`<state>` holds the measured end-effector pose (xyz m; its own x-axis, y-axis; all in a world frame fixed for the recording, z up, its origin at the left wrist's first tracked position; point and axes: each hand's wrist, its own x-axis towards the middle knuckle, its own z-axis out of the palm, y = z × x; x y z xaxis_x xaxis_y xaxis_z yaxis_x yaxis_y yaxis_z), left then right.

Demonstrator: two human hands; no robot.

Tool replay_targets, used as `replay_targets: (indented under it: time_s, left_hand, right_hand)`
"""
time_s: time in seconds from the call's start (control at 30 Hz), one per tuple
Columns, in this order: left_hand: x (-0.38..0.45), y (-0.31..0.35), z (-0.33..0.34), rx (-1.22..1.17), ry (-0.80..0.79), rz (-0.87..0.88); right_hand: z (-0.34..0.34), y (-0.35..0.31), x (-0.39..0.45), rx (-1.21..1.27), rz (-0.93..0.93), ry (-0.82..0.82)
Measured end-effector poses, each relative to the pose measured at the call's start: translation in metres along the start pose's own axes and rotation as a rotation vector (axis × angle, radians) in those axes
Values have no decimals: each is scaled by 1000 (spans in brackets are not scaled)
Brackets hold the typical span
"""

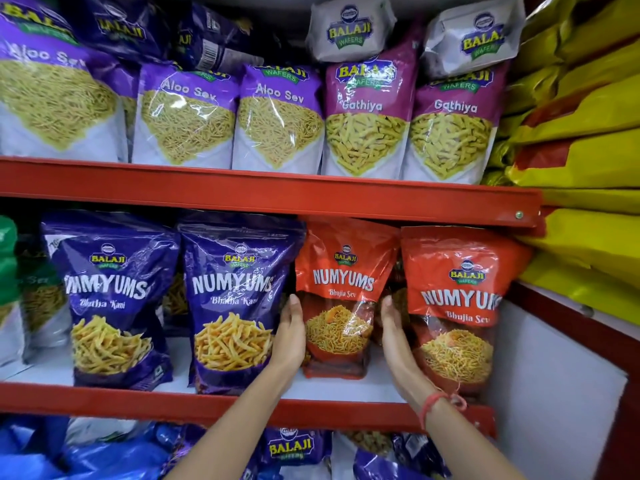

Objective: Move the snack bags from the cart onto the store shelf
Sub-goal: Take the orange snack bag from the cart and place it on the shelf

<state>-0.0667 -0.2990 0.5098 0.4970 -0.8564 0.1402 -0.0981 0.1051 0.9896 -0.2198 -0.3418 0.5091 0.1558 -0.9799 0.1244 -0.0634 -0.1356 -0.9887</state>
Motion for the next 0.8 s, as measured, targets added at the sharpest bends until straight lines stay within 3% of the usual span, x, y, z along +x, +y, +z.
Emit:
replay_targets:
  time_s: [0.13, 0.33, 0.8]
  left_hand:
    - [14, -28, -6, -88, -123, -18]
    - [-26, -7, -28, -47, -247, 30]
    - [-67, 0, -40, 4, -247, -15]
  right_hand:
    - [0, 3, -10, 65, 70, -72]
    - [-15, 11, -28, -28, 20, -111]
    - [-30, 11, -60, -144, 68, -117]
